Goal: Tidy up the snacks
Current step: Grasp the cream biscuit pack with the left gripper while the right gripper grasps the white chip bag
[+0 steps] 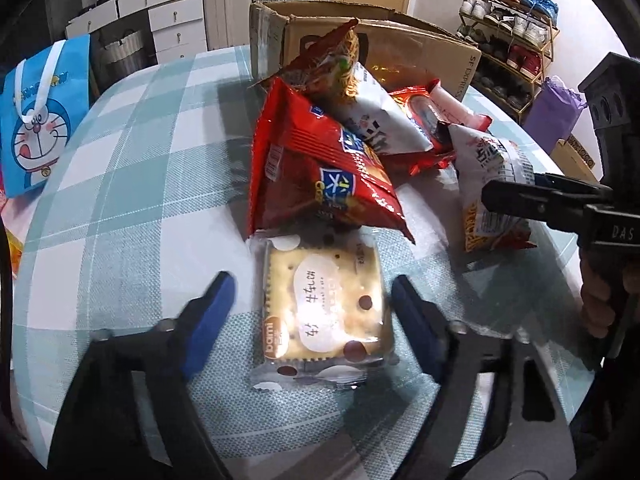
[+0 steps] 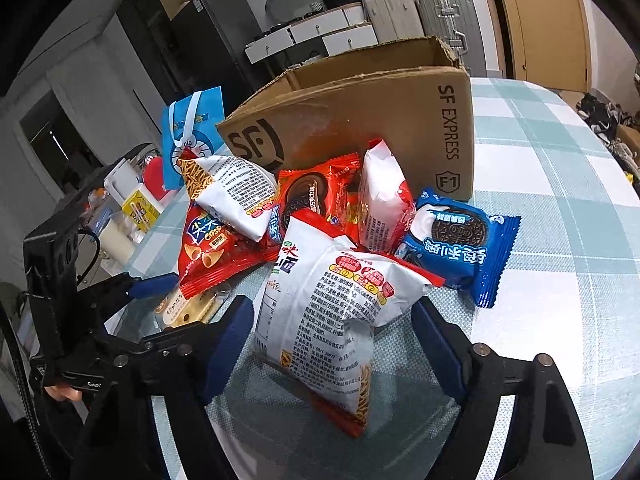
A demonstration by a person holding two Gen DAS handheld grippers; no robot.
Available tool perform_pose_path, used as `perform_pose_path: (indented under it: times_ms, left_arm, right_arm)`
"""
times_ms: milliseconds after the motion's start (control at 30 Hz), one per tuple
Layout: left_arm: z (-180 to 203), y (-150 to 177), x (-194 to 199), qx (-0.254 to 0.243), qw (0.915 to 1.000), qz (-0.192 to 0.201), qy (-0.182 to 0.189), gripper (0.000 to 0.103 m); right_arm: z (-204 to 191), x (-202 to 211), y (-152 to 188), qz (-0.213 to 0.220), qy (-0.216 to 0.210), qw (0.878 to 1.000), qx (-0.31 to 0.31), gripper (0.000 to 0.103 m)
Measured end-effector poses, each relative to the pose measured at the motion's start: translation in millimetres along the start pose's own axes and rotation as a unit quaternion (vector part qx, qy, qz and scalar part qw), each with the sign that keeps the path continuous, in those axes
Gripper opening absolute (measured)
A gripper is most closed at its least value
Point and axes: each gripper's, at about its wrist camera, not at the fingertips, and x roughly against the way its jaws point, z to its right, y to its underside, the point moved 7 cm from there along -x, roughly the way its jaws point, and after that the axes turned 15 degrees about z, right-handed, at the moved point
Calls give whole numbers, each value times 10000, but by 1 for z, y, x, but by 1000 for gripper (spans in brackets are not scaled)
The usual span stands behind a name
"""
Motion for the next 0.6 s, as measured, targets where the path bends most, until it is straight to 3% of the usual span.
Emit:
perform_pose_path:
  times_ms: [100,233,567,600]
  left_arm:
    - [0,-1,1,-23,10000,37,47,56]
    - [0,-2,3,-4,9999,53,106,56]
    - [4,-7,12,32,9996,207,202,56]
    - [5,-8,14,39,9995,230,232,56]
  right_arm:
    - [2,-2,1,-43,-47,9999,-108,76]
    - [-1,-2,1,-53,-146,9998,-118,68]
    - [0,1,3,-25,-220,9996,-198,57]
    - [1,2,3,-7,-228,9995,-217,51]
